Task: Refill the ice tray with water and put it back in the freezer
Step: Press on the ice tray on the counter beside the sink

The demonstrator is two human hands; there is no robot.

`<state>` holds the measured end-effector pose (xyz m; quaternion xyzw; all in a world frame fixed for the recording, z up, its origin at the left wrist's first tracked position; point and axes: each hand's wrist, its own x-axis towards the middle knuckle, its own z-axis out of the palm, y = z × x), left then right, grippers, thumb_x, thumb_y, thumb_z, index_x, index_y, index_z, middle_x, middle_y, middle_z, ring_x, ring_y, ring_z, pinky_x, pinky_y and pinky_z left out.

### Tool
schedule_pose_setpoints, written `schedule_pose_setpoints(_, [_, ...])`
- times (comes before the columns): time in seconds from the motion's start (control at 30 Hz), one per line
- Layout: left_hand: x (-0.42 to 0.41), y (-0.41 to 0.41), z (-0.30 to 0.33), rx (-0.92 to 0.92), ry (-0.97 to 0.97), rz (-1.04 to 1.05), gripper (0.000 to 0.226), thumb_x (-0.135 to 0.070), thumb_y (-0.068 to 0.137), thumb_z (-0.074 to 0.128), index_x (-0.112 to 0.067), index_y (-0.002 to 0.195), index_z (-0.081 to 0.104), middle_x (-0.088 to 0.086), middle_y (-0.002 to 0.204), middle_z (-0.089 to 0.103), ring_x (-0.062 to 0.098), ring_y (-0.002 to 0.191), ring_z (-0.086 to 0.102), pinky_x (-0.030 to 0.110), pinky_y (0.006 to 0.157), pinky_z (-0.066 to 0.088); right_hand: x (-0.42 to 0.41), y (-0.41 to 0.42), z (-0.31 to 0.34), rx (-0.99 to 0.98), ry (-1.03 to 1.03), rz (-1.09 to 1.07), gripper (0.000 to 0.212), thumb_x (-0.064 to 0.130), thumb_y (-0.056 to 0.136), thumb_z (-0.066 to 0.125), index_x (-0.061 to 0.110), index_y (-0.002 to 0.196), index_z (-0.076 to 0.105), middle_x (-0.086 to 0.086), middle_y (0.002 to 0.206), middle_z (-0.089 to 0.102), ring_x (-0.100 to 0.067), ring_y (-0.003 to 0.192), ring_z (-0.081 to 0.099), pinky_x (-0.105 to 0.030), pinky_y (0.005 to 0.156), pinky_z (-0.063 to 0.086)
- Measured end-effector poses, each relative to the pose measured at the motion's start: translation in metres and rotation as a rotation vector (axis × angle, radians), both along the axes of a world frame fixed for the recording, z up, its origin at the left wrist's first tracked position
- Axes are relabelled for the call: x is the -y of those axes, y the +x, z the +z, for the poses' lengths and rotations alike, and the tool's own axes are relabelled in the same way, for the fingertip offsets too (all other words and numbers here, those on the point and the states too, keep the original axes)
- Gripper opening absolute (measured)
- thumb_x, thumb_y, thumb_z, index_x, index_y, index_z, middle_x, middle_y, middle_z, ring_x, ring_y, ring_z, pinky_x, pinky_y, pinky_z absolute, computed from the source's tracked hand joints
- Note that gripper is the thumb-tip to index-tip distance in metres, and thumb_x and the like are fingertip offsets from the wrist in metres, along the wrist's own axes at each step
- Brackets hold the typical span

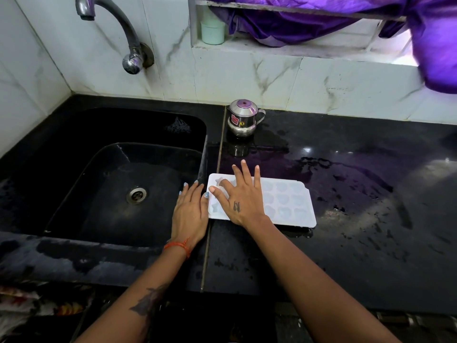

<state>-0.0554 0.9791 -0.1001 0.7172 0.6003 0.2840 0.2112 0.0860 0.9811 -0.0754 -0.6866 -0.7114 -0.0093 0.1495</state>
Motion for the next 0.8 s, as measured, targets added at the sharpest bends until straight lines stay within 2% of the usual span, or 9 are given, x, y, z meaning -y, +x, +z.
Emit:
schedule_pose_setpoints(0.2, [0.001, 0.000, 0.001, -0.013, 0.002, 0.002, 0.060, -0.041, 0.094, 0.020, -0.008, 0.138, 0.044, 0.007, 0.150, 0.037, 0.021, 0.145, 0.020, 0.032, 0.118, 0.010, 0.000, 0.001, 0.001, -0.038, 0.002, 0.032, 0.091, 0.068, 0.081, -0.010, 0.029, 0.124, 0.060, -0.012, 0.151, 0.035, -0.027, 0.147, 0.007, -0.047, 0.116, -0.012])
schedule_pose_setpoints(0.33, [0.001, 0.001, 0.003, -0.016, -0.004, 0.005, 0.058, -0.040, 0.095, 0.021, -0.008, 0.138, 0.044, 0.007, 0.150, 0.037, 0.021, 0.145, 0.019, 0.032, 0.119, 0.011, 0.000, 0.005, -0.001, -0.129, 0.064, 0.029, 0.084, 0.068, 0.087, 0.000, 0.023, 0.113, 0.066, -0.013, 0.143, 0.047, -0.028, 0.145, 0.019, -0.046, 0.118, -0.004])
schedule_pose_setpoints(0.43, [0.001, 0.001, 0.002, -0.035, 0.002, -0.001, 0.049, -0.034, 0.101, 0.026, -0.008, 0.139, 0.042, 0.007, 0.150, 0.036, 0.021, 0.145, 0.019, 0.033, 0.119, 0.010, 0.005, 0.015, 0.003, -0.175, 0.115, 0.007, 0.069, 0.065, 0.091, 0.017, 0.021, 0.112, 0.066, -0.012, 0.141, 0.049, -0.027, 0.144, 0.021, -0.045, 0.118, -0.003])
schedule_pose_setpoints(0.5, [0.001, 0.001, 0.003, -0.033, 0.004, -0.003, 0.054, -0.037, 0.098, 0.023, -0.008, 0.139, 0.043, 0.007, 0.150, 0.037, 0.021, 0.145, 0.019, 0.033, 0.119, 0.010, 0.011, 0.026, 0.004, -0.189, 0.151, -0.023, 0.060, 0.060, 0.092, 0.025, 0.021, 0.110, 0.066, -0.011, 0.141, 0.049, -0.026, 0.144, 0.021, -0.044, 0.119, -0.003])
schedule_pose_setpoints(0.63, [0.002, 0.001, 0.004, -0.011, 0.005, -0.002, 0.059, -0.040, 0.094, 0.021, -0.008, 0.138, 0.044, 0.007, 0.149, 0.038, 0.021, 0.145, 0.020, 0.032, 0.119, 0.010, 0.030, 0.057, -0.001, -0.231, 0.218, -0.142, 0.055, 0.058, 0.092, 0.031, 0.019, 0.105, 0.067, -0.011, 0.139, 0.051, -0.027, 0.143, 0.023, -0.044, 0.119, -0.002])
schedule_pose_setpoints(0.8, [0.001, 0.001, 0.003, -0.023, -0.003, -0.002, 0.045, -0.030, 0.102, 0.029, -0.008, 0.139, 0.043, 0.007, 0.150, 0.036, 0.021, 0.145, 0.019, 0.032, 0.119, 0.010, 0.054, 0.088, -0.006, -0.238, 0.251, -0.294, 0.056, 0.059, 0.090, 0.033, 0.017, 0.104, 0.067, -0.013, 0.139, 0.050, -0.029, 0.143, 0.024, -0.047, 0.119, 0.000])
